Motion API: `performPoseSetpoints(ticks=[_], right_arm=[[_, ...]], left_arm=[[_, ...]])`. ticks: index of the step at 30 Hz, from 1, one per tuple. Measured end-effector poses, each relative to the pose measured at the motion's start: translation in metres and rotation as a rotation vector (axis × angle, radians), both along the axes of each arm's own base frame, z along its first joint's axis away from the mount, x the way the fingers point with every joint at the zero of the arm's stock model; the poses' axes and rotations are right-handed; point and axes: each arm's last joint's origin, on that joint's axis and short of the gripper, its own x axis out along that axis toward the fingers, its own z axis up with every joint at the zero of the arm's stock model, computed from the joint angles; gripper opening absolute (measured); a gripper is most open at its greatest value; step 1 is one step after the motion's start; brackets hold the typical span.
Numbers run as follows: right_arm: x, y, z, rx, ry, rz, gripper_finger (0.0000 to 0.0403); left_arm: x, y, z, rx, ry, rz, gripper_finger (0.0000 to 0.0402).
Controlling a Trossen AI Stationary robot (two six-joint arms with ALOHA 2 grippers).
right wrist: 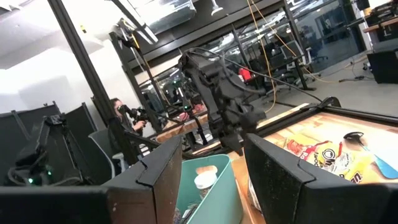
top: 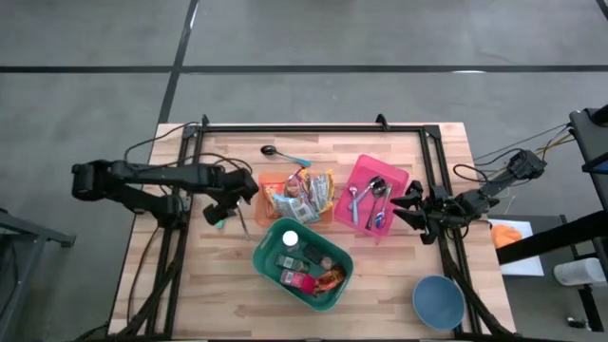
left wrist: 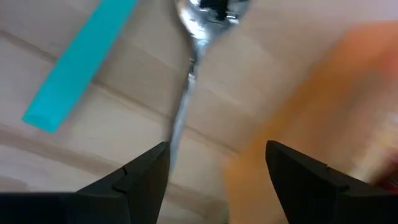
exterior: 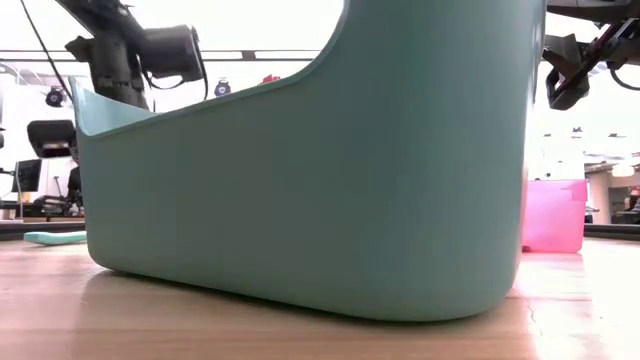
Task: Pick & Place Food Item
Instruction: Put the silver spoon into the pink bin
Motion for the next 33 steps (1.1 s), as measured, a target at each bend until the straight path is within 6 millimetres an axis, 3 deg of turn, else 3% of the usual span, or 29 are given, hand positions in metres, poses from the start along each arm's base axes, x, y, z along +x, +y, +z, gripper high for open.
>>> performPoseSetpoints(ticks=[5, 23, 27, 33], right_arm=[[0.000, 0.000, 0.000, 0.000, 0.000, 0.000, 0.0171], [0.000, 0.000, 0.000, 0.000, 0.000, 0.000, 0.0171], [0.000, 0.000, 0.000, -0.001, 0.002, 0.000, 0.0171], [0.000, 0.000, 0.000, -0.002, 0.003, 0.000, 0.0171]], left_arm=[[0.005, 0.000, -0.018, -0.040, 0.085, 0.001, 0.0265], [0.004, 0.002, -0.048, 0.025, 0.146, -0.147, 0.0257], [0.002, 0.001, -0.049, 0.023, 0.151, -0.151, 0.0223], [0.001, 0.001, -0.049, 0.021, 0.171, -0.176, 0.0135]])
